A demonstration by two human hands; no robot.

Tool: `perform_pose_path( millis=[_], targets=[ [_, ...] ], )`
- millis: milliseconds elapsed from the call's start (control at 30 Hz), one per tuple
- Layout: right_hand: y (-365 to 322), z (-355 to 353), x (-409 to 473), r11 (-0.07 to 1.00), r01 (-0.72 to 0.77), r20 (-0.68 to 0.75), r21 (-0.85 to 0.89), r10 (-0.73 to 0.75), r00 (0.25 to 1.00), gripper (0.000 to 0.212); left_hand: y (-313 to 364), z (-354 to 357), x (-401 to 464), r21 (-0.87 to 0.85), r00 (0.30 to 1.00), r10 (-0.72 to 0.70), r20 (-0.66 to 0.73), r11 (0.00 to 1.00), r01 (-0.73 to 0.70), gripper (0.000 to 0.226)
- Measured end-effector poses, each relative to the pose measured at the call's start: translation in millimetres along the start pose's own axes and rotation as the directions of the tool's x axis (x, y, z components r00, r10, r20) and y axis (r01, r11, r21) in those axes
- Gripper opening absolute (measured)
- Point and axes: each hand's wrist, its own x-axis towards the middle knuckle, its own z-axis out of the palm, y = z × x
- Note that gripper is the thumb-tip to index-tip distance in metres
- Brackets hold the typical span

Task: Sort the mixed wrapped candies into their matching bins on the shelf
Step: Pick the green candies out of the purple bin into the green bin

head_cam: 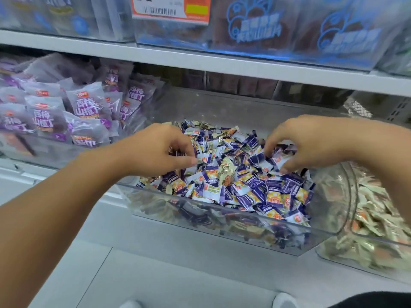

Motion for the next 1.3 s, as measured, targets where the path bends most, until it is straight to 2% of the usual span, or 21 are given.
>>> perform_pose_path(
  millis=[67,100,167,233,300,367,500,667,733,833,867,967,1067,1133,1200,1300],
  targets=[
    [-20,0,-1,0.986,0.135,-0.166,0.097,-0.118,0.979,0.037,8,-1,2,-0.041,1.0,0.02,0.017,0.999,-0.02,0.019],
    [-34,2,1,0.965,0.209,-0.195,0.157,-0.177,0.965,0.035,13,0,4,-0.063,0.999,0.021,0.038,0.998,-0.018,0.021],
    [-62,12,13,0.936,0.287,-0.13,0.204,-0.265,0.955,0.033,22,2,8,-0.069,0.993,0.021,0.114,0.997,-0.013,0.02],
    [-72,24,27,0.938,0.291,-0.073,0.187,-0.282,0.957,0.021,27,7,11,-0.039,0.985,0.027,0.169,0.999,-0.021,0.016],
    [-61,27,33,0.946,0.259,-0.143,0.196,-0.234,0.962,0.019,28,9,11,-0.03,0.982,0.013,0.189,1.0,-0.008,0.012],
    [-43,23,31,0.952,0.211,-0.271,0.223,-0.148,0.951,0.021,27,8,11,-0.04,0.984,-0.005,0.18,0.999,0.012,0.013],
    [-24,23,20,0.89,0.136,-0.404,0.435,0.058,0.913,0.014,28,14,17,-0.058,0.993,-0.016,0.119,0.998,0.023,0.013],
    [-19,26,19,0.706,0.027,-0.301,0.708,0.267,0.916,0.031,44,35,38,0.114,0.992,0.02,0.123,0.993,-0.034,0.033],
    [-18,27,20,0.69,0.0,-0.293,0.724,0.307,0.905,0.03,45,42,47,0.182,0.99,-0.017,0.139,0.983,-0.008,0.036],
    [-19,32,18,0.708,0.005,-0.291,0.706,0.284,0.913,0.014,47,49,58,0.214,0.988,-0.061,0.141,0.976,0.029,0.031],
    [-20,33,18,0.719,0.01,-0.297,0.695,0.274,0.915,0.012,49,50,61,0.199,0.986,-0.075,0.148,0.979,0.045,0.029],
    [-20,33,20,0.778,0.027,-0.337,0.628,0.241,0.91,0.035,51,40,61,0.084,0.973,-0.131,0.188,0.99,0.117,0.026],
    [-30,29,21,0.798,0.042,-0.338,0.601,0.206,0.918,0.044,44,20,46,-0.121,0.969,-0.206,0.139,0.967,0.224,0.026],
    [-39,27,27,0.821,0.039,-0.292,0.57,0.158,0.943,0.038,37,9,35,-0.357,0.96,-0.272,0.07,0.891,0.279,0.026],
    [-51,29,38,0.877,-0.006,-0.207,0.481,0.121,0.971,0.038,32,3,27,-0.567,0.937,-0.348,0.02,0.768,0.298,0.022],
    [-68,34,52,0.931,-0.109,-0.156,0.347,0.172,0.973,0.036,23,3,23,-0.597,0.896,-0.443,-0.036,0.729,0.336,0.016]
  ],
)
